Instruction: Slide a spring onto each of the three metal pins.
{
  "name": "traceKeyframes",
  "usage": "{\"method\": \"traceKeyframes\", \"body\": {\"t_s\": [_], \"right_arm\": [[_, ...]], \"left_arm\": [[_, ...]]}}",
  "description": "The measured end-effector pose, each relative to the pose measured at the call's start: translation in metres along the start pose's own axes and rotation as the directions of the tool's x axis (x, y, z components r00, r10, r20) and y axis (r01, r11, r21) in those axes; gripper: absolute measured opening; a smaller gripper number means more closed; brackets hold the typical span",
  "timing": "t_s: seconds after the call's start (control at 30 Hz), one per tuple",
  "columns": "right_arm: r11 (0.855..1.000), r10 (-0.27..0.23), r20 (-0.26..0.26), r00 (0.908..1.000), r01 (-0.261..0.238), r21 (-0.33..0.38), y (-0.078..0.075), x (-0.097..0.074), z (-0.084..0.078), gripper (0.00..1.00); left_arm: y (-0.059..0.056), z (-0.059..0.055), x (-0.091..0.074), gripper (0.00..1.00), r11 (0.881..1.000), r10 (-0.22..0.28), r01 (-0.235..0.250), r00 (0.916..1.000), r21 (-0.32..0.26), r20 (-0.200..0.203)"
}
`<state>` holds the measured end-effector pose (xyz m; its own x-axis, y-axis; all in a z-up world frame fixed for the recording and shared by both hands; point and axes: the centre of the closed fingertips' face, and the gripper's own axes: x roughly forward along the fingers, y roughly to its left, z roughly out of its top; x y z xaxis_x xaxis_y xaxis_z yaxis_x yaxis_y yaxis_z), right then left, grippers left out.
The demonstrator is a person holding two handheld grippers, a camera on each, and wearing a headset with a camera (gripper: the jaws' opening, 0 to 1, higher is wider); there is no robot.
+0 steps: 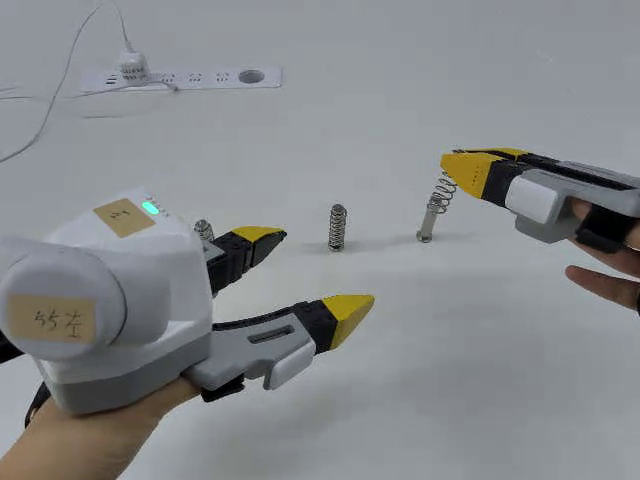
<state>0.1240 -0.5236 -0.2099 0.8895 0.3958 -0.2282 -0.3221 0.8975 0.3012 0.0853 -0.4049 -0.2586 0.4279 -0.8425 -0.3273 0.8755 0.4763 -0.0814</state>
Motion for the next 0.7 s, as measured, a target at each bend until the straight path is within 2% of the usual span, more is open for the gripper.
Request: {"method": "traceKeyframes", "body": {"t_s": [0.1, 0.37, 0.5, 0.7], "right_arm": [[1.0, -0.01, -0.006, 0.9999, 0.01, -0.022, -0.004, 0.003, 0.0, 0.11], [0.996, -0.031, -0.016, 0.9994, 0.03, -0.084, -0.015, 0.01, -0.001, 0.11], [0.994, -0.044, -0.024, 0.9987, 0.041, -0.101, -0.021, 0.014, -0.004, 0.11], [0.989, -0.064, -0.037, 0.9973, 0.058, -0.138, -0.03, 0.02, -0.008, 0.11]], "left_arm": [[0.006, -0.004, -0.003, 0.67, 1.0, 0.022, -0.022, 0.9996, 0.015, -0.016], [0.019, -0.004, -0.012, 0.73, 0.996, 0.075, -0.074, 0.9971, 0.046, -0.015], [0.029, -0.005, -0.017, 0.78, 0.992, 0.12, -0.119, 0.9925, 0.048, -0.023], [0.039, -0.01, -0.022, 0.84, 0.986, 0.162, -0.16, 0.9863, 0.034, -0.034]]}}
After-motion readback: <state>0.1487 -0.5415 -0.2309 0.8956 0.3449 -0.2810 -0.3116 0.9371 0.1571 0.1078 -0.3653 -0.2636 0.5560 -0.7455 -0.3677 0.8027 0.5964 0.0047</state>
